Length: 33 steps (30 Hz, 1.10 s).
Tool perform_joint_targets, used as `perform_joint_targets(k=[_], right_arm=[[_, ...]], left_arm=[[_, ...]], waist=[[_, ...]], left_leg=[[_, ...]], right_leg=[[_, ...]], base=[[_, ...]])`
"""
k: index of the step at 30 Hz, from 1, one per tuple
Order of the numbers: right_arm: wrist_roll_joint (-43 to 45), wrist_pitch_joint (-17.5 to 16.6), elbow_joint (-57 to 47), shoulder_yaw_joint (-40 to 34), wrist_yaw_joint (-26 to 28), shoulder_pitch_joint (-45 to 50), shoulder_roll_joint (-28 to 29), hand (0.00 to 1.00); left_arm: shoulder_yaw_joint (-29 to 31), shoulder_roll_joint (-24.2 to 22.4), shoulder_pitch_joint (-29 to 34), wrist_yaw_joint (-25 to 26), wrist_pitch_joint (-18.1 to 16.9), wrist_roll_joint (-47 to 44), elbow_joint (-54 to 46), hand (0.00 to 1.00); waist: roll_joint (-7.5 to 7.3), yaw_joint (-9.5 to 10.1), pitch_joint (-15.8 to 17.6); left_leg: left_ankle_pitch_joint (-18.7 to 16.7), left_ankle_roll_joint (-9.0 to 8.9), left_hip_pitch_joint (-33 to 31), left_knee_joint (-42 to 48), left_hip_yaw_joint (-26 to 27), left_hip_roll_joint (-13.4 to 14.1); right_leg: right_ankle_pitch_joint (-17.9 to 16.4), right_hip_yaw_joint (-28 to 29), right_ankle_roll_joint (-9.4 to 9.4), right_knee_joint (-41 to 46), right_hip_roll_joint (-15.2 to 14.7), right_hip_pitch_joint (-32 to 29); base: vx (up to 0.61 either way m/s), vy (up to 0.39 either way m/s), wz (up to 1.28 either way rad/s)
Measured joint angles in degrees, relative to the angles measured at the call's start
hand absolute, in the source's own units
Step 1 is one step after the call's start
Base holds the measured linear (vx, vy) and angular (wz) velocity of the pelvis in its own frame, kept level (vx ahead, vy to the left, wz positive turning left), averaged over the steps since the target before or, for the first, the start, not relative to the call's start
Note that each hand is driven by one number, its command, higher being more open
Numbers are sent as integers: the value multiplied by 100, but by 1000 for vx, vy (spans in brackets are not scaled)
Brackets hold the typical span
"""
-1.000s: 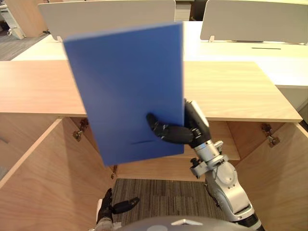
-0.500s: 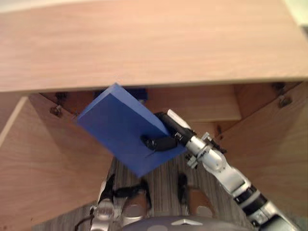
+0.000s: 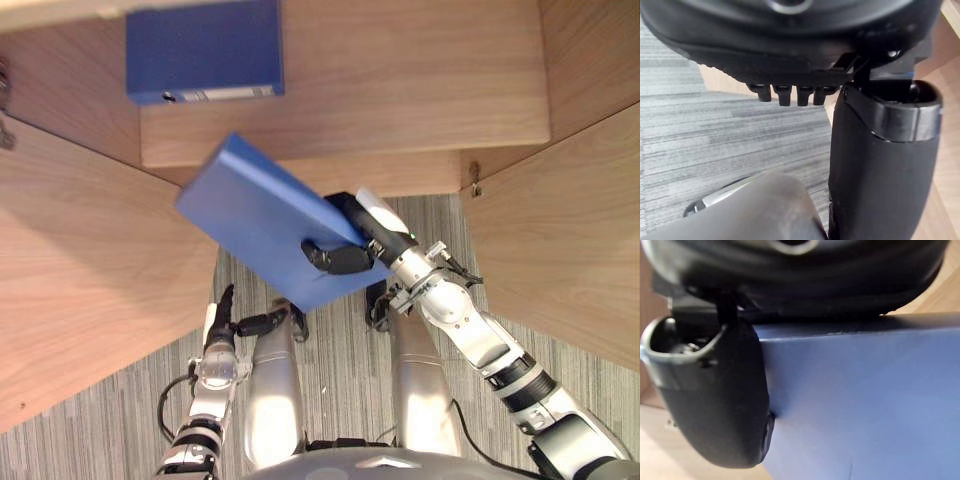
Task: Walk over to the cabinet, pick up the folder, carry it to the office cabinet, place the folder inside the office cabinet, then close the office cabinet door
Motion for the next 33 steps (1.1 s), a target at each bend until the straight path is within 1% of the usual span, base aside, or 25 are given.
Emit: perform_joint_targets(k=[1,3,7,10,11,13,15,19,27,33], right_arm=[[174,1,-20,-104,-23,1,114,0],[878,3,-72,-613,-172,-6,637,0],[1672,8,-32,-1240,-558,-159,1107,0],[2540,-2,204,-1695,-794,-325,1230,0],[2592,-2,235,-1724,-805,-335,1237,0],[3142,-5,407,-1996,-932,-385,1279,0],[3444,-12,513,-2159,-1022,-480,1305,0],[4153,-75,868,-2391,-1309,-1034,1320,0],[5176,-92,1575,-2812,-1786,-2035,1429,0],[5838,-102,2154,-2915,-2179,-2860,1517,0]], left_arm=[[8,-16,-40,22,8,-33,-50,100],[75,-66,-177,78,54,-207,-354,100],[250,-293,-309,105,50,-298,-705,100],[247,-459,-345,102,50,-316,-851,100],[247,-470,-350,102,50,-316,-851,100],[247,-532,-380,102,52,-316,-852,100],[250,-530,-396,104,54,-316,-860,100],[272,-533,-450,128,75,-322,-975,100],[272,-558,-493,291,121,-438,-1014,100],[273,-616,-501,450,197,-542,-1028,100]], waist=[[-6,11,24],[-40,115,102],[-67,156,203],[-72,163,211],[-73,164,211],[-74,174,212],[-75,176,212],[-76,186,221],[-75,274,221],[-74,282,218]], left_leg=[[-7,2,-93,59,-16,1],[-35,10,-440,266,-65,13],[-76,-3,-755,496,-149,15],[-91,-15,-894,560,-156,25],[-93,-16,-896,563,-158,26],[-101,-24,-915,568,-181,35],[-106,-34,-945,581,-196,47],[-124,-45,-1128,711,-228,81],[-124,-45,-1221,752,-325,86],[-108,-49,-1246,707,-336,61]], right_leg=[[-13,-13,-7,54,-11,-77],[-40,-27,-21,247,-24,-399],[-89,-71,-48,462,-51,-676],[-93,-69,-62,525,-55,-812],[-95,-70,-65,529,-54,-814],[-125,-95,-63,539,-53,-821],[-134,-107,-76,553,-46,-846],[-135,-118,-106,665,-28,-1023],[-144,-183,-93,664,-26,-1057],[-133,-198,-112,633,-45,-1078]], base=[[-54,25,9],[-60,22,6],[-30,34,6],[14,66,-1],[28,50,0],[33,39,3],[31,35,1],[21,50,-2],[11,66,2],[38,79,2]])
